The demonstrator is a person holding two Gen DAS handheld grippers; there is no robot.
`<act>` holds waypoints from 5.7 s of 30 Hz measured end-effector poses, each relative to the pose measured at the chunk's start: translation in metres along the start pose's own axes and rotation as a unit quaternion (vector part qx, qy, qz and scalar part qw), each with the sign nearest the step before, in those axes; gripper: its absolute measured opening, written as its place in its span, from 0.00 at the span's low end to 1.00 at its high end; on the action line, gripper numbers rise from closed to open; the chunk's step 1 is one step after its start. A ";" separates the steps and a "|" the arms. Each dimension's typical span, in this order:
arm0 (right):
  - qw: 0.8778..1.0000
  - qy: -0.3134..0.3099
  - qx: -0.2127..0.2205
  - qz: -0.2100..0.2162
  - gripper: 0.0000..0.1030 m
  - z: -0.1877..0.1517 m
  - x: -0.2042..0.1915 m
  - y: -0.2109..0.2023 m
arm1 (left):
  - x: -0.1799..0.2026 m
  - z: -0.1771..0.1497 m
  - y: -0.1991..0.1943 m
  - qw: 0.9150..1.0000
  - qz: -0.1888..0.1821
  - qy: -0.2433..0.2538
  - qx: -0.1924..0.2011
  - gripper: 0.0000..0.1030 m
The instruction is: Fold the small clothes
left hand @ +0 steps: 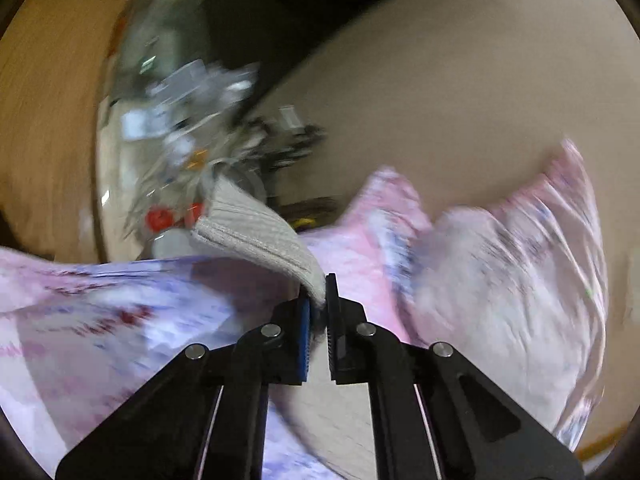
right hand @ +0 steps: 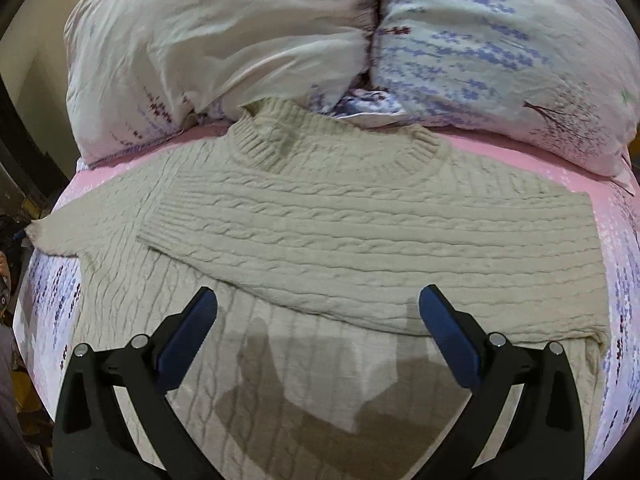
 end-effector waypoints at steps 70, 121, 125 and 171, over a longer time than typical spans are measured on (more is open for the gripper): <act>0.991 0.118 0.059 0.009 0.06 0.040 0.101 -0.005 | 0.131 -0.262 0.089 0.906 -0.077 0.278 -0.309 0.44; 0.998 0.059 0.012 -0.007 0.34 0.003 0.076 0.008 | 0.151 -0.285 0.042 0.870 -0.137 0.390 -0.269 0.24; 0.999 0.036 0.012 -0.031 0.39 0.004 0.066 0.014 | 0.136 -0.300 0.066 0.872 -0.109 0.364 -0.309 0.24; 0.945 0.188 -0.063 0.259 0.15 -0.247 0.178 -0.122 | 0.027 -0.343 -0.164 0.854 -0.230 0.213 -0.415 0.34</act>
Point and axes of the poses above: each gripper's, at about its wrist camera, not at the fingertips, and y roughly the way its jaws point, x to its right, z to its top, the point moved 3 cm from there along y, roughly the way its jaws point, and after that the axes turned 12 degrees about -z, right-handed, at the moved point
